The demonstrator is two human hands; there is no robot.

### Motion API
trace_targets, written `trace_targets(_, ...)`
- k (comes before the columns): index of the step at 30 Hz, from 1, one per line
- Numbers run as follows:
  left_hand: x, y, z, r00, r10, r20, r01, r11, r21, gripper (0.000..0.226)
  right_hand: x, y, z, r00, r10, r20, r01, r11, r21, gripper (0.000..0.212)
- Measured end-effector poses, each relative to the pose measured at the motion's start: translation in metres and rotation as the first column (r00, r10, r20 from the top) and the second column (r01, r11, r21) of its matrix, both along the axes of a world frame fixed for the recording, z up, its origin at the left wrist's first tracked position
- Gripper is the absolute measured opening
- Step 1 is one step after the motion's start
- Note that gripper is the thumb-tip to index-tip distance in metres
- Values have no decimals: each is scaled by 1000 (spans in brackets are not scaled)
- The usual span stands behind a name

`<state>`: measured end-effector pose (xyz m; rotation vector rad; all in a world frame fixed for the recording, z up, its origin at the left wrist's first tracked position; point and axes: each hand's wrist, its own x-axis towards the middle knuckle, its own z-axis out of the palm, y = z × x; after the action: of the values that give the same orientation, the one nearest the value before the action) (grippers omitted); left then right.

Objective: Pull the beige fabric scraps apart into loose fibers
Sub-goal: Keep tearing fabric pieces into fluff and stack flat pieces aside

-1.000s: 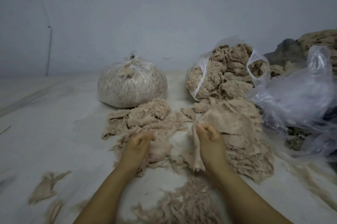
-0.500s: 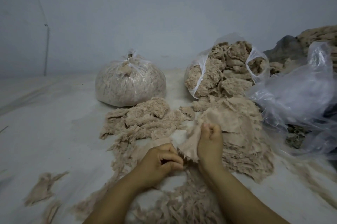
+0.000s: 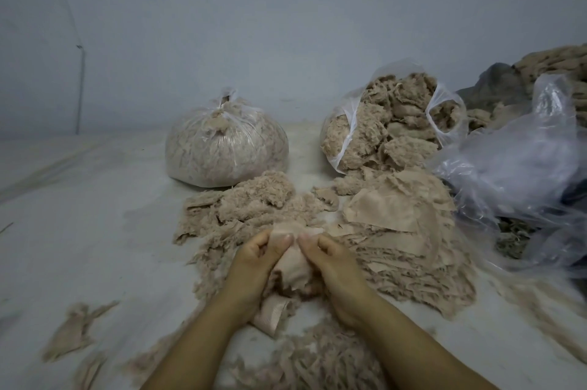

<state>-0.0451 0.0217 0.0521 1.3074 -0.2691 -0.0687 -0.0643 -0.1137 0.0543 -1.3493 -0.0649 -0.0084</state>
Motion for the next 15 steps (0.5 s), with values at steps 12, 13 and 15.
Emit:
trace_targets(12,19,22,-3,851,503,152,-526,813,251,36,23,-32,21,841,-536,75,538,843,-3,23)
trace_targets(13,22,27,-4,816,533,221,-577,749,324,35,29,-45,30,786,-605,126,616,785,-65,25)
trace_targets(15,25,35,-7,806,505,310,-592,666,454,29,40,-69,45,722,-662,201,692,697,-191,29)
